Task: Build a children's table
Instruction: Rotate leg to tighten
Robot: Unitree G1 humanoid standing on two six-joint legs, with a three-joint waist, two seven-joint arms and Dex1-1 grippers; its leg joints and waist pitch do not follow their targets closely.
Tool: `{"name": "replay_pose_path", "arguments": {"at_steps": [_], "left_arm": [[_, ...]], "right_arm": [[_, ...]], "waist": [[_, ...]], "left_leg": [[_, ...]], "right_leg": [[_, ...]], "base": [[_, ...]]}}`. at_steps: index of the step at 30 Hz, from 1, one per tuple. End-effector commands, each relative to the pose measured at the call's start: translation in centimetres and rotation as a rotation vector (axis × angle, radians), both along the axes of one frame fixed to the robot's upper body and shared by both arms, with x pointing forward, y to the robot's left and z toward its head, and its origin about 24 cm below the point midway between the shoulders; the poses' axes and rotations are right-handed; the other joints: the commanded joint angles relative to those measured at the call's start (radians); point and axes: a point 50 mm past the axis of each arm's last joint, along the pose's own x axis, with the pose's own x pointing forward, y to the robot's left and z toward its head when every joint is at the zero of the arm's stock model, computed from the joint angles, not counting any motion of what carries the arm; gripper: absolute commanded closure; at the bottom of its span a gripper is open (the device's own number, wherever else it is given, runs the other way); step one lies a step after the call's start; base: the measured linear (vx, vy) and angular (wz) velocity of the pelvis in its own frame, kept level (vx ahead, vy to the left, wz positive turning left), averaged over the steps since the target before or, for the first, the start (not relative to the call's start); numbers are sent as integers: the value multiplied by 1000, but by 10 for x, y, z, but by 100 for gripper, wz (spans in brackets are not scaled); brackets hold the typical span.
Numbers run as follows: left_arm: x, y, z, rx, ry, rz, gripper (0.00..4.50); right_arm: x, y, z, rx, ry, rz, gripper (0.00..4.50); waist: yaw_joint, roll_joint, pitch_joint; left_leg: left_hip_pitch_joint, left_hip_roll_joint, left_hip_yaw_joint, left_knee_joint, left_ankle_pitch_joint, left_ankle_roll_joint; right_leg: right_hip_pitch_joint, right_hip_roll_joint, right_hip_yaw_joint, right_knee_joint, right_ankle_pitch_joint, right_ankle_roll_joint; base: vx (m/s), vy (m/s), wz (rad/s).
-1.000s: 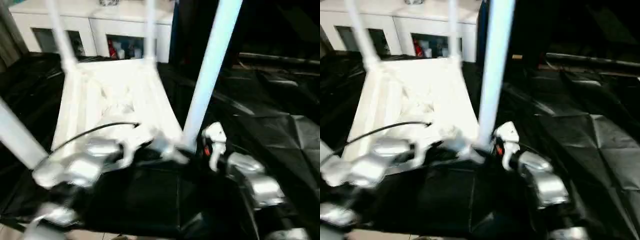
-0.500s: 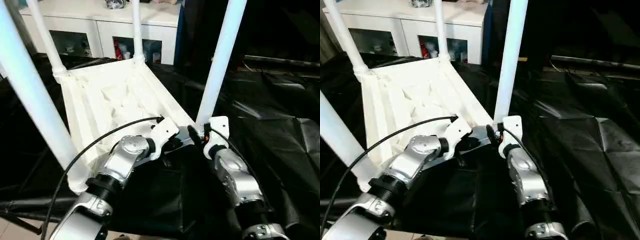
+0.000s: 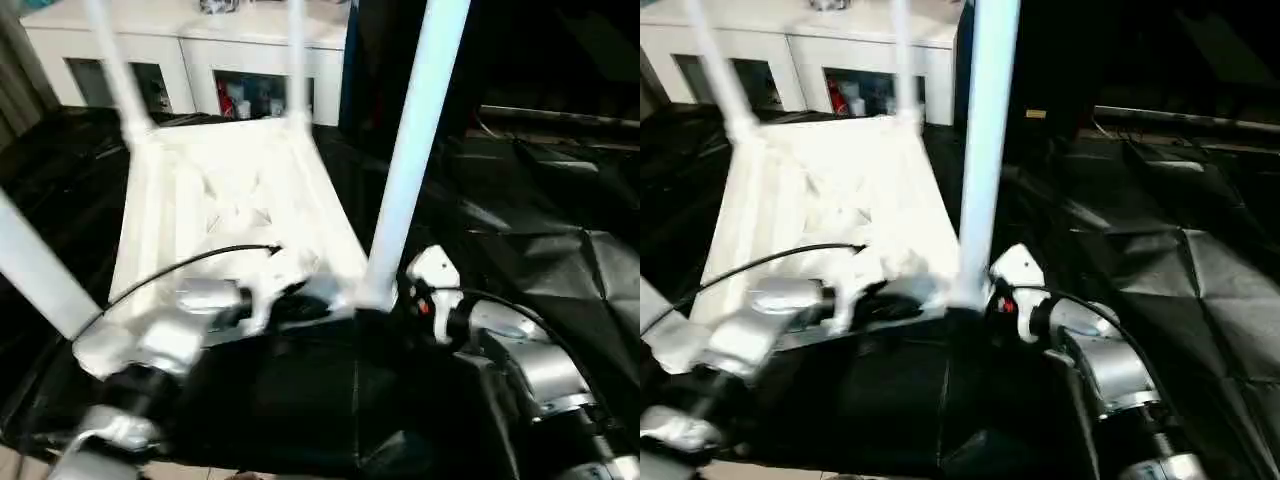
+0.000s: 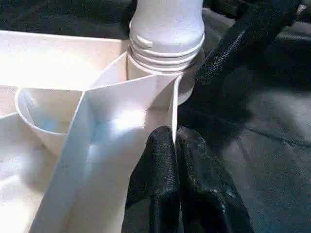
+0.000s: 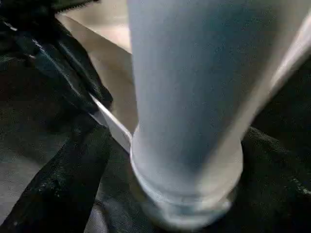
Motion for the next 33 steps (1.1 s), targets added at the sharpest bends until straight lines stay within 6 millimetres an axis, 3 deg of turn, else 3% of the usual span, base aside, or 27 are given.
{"name": "replay_pose_path", "arguments": {"at_steps": [1, 4, 5, 8, 15, 21, 22, 26, 27, 29, 31, 33], "left_arm": [[-10, -3, -8, -65, 62, -26, 450], [-11, 0, -8, -65, 69, -29, 450], [-13, 3, -8, -63, 74, -29, 450], [-14, 6, -8, -53, 77, -33, 450], [-17, 8, -6, -55, 87, -36, 450], [-19, 6, -7, -54, 100, -47, 450], [-14, 3, -9, -31, 74, 9, 450], [-5, -6, -14, 0, 22, 107, 450], [2, -17, -16, 13, -3, 154, 450], [6, -28, -17, 16, -8, 192, 450], [12, -47, -19, 26, -24, 255, 450], [15, -55, -20, 33, -33, 286, 450]], "right_arm": [[-3, 5, 3, 27, 9, 55, 40], [-3, 5, 5, 34, 14, 64, 40], [-2, 6, 5, 45, 24, 69, 54], [-2, 6, 1, 26, 27, 82, 75], [-3, 8, 0, 38, 32, 80, 131], [-3, 9, -2, 59, 40, 62, 173], [0, 12, -8, 74, 47, -32, 173], [6, 14, -17, 79, 45, -202, 177], [11, 16, -25, 85, 59, -345, 178], [14, 18, -31, 78, 58, -465, 178], [19, 20, -37, 46, 51, -630, 178], [21, 22, -39, 24, 43, -700, 178]], "waist": [[0, -17, -45], [2, -16, -46], [3, -20, -46], [4, -19, -47], [3, -21, -47], [1, -19, -48], [-1, -10, -49], [-9, -16, -43], [-14, -11, -37], [-17, -13, -37], [-20, -7, -36], [-20, -9, -35]], "left_leg": [[16, 77, -35, -68, -184, 53], [15, 75, -33, -64, -156, 66], [13, 74, -32, -63, -147, 72], [14, 75, -32, -61, -128, 79], [16, 74, -31, -61, -129, 74], [16, 73, -31, -59, -115, 77], [16, 73, -31, -58, -116, 77], [16, 73, -34, -65, -178, 39], [23, 73, -33, -68, -226, 16], [28, 72, -40, -73, -283, -22], [31, 74, -43, -78, -313, -44], [37, 71, -43, -77, -345, -53]], "right_leg": [[25, -82, 47, -74, -156, -226], [27, -82, 47, -69, -111, -236], [28, -82, 46, -67, -99, -237], [27, -81, 45, -65, -80, -242], [29, -80, 45, -63, -85, -244], [30, -79, 45, -59, -50, -253], [27, -79, 46, -58, -44, -257], [30, -81, 45, -72, -148, -244], [19, -81, 48, -83, -224, -232], [18, -86, 48, -93, -341, -202], [12, -84, 49, -97, -366, -176], [7, -84, 50, -103, -394, -167]], "base": [[0, 0, 0], [0, 0, 0], [0, 0, 0], [0, 0, 0], [0, 0, 0], [0, 0, 0], [0, 0, 0], [0, 0, 0], [0, 0, 0], [0, 0, 0], [0, 0, 0], [0, 0, 0]]}}
